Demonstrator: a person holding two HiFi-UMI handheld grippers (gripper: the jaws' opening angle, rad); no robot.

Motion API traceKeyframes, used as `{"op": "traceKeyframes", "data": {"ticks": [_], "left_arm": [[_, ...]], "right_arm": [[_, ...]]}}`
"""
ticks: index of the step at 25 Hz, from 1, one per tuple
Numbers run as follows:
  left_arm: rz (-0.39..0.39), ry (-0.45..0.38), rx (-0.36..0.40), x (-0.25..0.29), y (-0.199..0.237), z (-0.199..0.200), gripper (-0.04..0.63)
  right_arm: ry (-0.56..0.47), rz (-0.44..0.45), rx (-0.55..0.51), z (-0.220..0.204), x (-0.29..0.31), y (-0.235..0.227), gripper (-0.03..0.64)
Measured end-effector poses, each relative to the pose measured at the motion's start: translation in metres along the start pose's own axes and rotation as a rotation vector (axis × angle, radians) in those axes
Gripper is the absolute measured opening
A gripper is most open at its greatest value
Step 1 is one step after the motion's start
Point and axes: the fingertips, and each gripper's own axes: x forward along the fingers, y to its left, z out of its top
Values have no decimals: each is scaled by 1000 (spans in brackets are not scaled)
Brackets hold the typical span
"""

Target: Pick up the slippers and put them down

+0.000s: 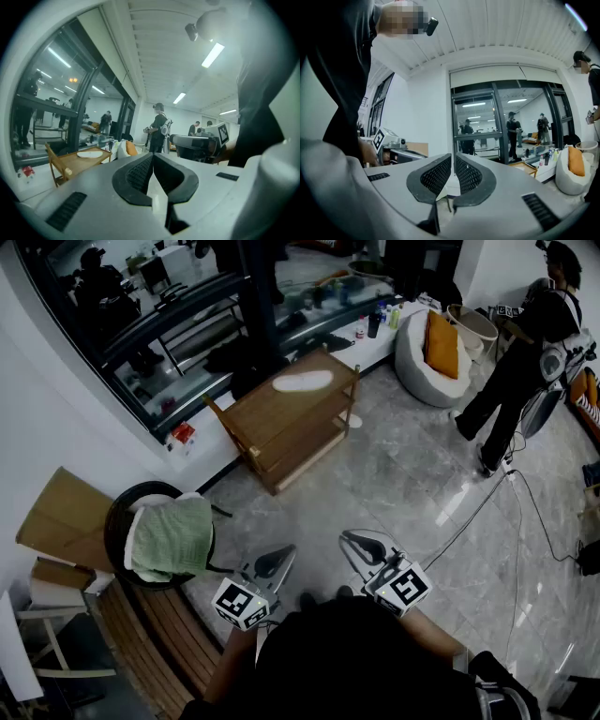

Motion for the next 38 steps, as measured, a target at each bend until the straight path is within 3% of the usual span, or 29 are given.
{"op": "traceKeyframes", "data": {"ticks": [20,25,29,38], "left_arm": [[7,47,-20,41,-23,-5,14],[71,48,-7,39,3,7,14],[95,76,-21,43,13,3,14],[77,94,-57,73,60,0,14]], "right_arm": [[-71,5,-1,2,-35,-43,41],[-98,-22,5,0,-45,-75,41],[-61,-32,52,-12,-51,-88,41],[-64,-37,59,-17,-17,-128,41]]}}
